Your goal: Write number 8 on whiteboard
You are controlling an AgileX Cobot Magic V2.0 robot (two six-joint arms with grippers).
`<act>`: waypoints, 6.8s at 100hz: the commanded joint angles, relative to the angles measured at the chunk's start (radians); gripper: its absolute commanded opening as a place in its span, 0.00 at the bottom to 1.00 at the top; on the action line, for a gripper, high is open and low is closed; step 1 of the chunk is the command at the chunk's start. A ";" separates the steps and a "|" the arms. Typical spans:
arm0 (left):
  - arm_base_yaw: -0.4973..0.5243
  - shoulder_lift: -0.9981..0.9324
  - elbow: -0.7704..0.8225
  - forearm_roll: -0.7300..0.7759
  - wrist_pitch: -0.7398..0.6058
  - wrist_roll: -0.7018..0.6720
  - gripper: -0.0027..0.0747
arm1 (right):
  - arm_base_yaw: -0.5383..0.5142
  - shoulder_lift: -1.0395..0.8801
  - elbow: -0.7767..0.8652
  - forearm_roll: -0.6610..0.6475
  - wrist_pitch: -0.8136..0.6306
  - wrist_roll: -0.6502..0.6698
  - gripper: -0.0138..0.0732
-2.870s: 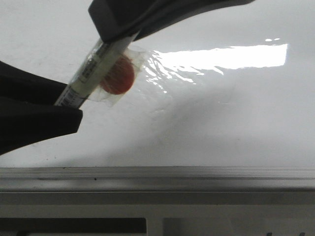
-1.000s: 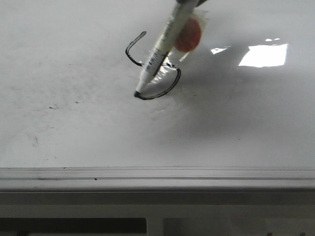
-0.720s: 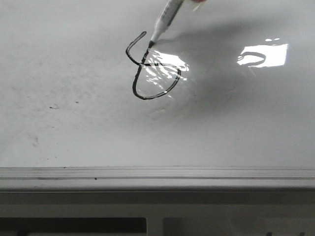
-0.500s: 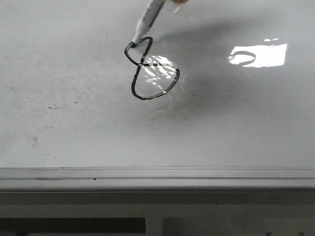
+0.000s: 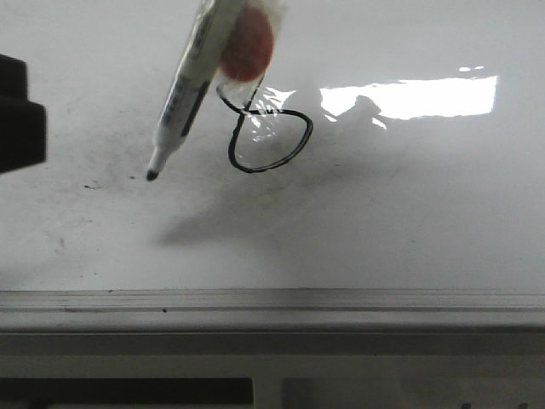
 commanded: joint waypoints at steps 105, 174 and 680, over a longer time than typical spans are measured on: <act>-0.018 0.241 -0.030 -0.093 -0.287 -0.019 0.01 | 0.080 0.022 -0.032 0.025 -0.030 0.052 0.48; -0.018 0.272 -0.090 -0.860 -0.043 -0.019 0.01 | 0.080 0.022 -0.032 0.027 -0.027 0.064 0.60; 0.871 -0.782 0.260 -0.279 0.619 -0.094 0.01 | -0.021 -1.101 0.806 -0.237 -0.485 0.076 0.09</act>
